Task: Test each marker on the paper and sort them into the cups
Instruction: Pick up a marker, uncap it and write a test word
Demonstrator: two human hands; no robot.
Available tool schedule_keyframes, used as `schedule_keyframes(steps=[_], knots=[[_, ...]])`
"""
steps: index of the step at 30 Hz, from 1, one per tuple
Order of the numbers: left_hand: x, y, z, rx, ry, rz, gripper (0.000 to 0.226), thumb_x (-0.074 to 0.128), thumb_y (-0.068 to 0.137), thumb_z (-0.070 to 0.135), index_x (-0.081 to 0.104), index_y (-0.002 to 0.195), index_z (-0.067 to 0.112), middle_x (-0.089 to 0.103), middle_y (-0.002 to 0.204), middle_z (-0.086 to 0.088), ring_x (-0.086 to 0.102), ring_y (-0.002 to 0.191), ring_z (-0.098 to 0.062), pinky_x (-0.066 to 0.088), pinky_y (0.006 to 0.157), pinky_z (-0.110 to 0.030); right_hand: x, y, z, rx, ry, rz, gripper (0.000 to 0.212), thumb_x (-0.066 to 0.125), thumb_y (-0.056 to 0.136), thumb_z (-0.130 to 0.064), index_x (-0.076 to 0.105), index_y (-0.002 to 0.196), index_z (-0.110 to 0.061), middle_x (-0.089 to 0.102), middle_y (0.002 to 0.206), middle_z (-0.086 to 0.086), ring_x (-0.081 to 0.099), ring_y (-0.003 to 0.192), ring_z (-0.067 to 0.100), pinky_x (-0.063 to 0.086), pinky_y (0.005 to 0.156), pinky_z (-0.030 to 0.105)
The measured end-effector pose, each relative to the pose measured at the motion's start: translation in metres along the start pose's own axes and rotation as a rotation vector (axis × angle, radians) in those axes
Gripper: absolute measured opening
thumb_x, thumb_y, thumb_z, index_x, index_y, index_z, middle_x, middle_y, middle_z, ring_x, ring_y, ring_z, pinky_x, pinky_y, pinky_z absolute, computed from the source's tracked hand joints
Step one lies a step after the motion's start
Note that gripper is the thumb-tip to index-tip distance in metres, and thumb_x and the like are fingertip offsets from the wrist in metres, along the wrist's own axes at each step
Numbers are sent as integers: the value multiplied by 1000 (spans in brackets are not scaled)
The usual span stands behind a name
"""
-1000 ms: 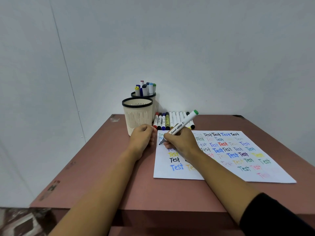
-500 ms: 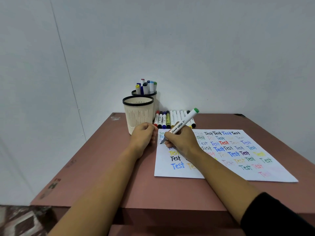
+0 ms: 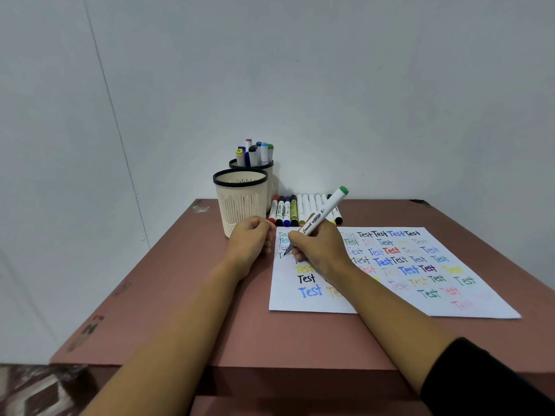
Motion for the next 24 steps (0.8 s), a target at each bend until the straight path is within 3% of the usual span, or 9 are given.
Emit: schedule_keyframes(steps=[5, 10, 16, 24], knots=[[0, 1, -1, 9, 16, 3, 27, 40, 93, 4, 57, 73, 6, 47, 57, -3, 41, 48, -11, 39, 44, -18, 1, -1, -2, -5, -15, -18, 20, 62, 78, -3, 50, 63, -6, 58, 54, 10, 55, 48, 20, 50, 49, 29], [0, 2, -1, 14, 21, 2, 27, 40, 92, 3, 57, 72, 6, 47, 56, -2, 41, 47, -11, 39, 44, -18, -4, 1, 1, 4, 0, 42, 10, 62, 79, -5, 54, 78, 0, 60, 59, 12, 54, 47, 17, 47, 47, 27], [0, 2, -1, 13, 30, -3, 27, 39, 93, 3, 57, 72, 6, 47, 56, -2, 41, 48, -11, 39, 44, -18, -2, 3, 3, 9, -8, 26, 17, 63, 77, -4, 49, 68, -5, 57, 55, 9, 54, 49, 21, 47, 50, 29], [0, 3, -1, 24, 37, 2, 28, 40, 92, 2, 57, 71, 6, 48, 55, -2, 42, 40, -5, 39, 44, -19, -2, 2, 3, 6, 6, 7, 13, 62, 79, -5, 51, 74, -3, 60, 60, 13, 55, 50, 20, 47, 48, 27]])
Point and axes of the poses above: each hand's wrist, its own y-axis towards the middle knuckle, its own x-axis out of the palm, z = x × y, the point moved 7 cm from there along y, towards the middle knuckle
